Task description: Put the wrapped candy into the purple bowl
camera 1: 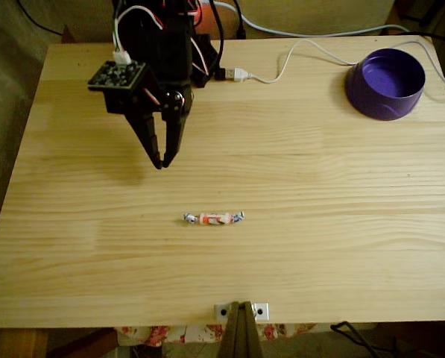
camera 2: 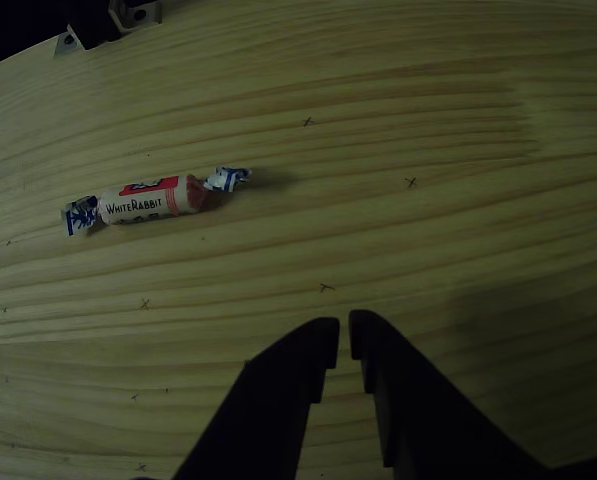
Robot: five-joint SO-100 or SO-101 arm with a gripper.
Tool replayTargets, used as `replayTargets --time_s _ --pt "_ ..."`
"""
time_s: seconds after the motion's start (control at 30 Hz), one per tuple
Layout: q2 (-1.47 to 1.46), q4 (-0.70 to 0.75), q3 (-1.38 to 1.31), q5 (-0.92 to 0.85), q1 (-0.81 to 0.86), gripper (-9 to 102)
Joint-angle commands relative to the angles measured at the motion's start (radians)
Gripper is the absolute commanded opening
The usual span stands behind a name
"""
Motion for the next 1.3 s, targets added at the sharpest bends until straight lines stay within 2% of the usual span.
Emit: replayTargets --time_s 0.0,1.0,1.17,1.27 --pt "0.008 -0.021 -0.020 0.000 0.003 1" --pt "0.008 -0.023 -0.020 -0.009 -0.003 1" --pt "0.008 -0.026 -0.020 0.058 0.049 1" --pt "0.008 -0.037 -0.020 0.034 0.052 1"
